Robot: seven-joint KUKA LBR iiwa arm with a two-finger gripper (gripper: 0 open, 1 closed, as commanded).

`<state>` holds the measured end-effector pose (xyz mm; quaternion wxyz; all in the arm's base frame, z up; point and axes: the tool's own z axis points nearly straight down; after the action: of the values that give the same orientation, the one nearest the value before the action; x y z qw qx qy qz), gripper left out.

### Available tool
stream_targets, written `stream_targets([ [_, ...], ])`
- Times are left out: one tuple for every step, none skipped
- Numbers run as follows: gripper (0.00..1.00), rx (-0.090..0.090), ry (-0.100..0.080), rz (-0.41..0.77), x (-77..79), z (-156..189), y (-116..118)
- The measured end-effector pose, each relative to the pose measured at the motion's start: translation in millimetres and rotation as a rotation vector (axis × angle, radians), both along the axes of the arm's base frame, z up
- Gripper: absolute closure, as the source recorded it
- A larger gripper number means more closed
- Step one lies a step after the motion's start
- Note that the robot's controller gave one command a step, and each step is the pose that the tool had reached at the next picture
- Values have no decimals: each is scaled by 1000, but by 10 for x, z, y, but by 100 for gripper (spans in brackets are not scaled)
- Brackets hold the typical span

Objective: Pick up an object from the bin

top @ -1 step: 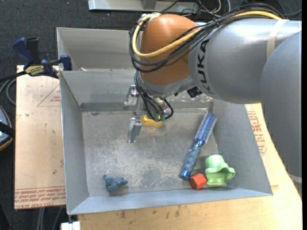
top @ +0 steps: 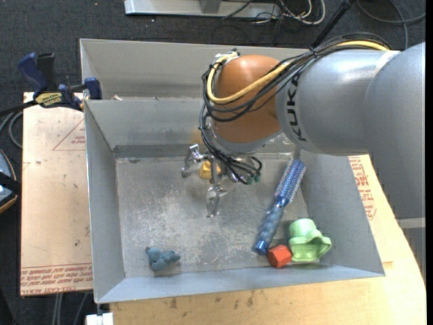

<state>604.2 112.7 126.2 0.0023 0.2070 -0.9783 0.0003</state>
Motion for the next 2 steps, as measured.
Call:
stream_targets([
  [0,1,-5,291,-387,503,-1002],
  [0,3,-1,356,-454,-42,-1757],
])
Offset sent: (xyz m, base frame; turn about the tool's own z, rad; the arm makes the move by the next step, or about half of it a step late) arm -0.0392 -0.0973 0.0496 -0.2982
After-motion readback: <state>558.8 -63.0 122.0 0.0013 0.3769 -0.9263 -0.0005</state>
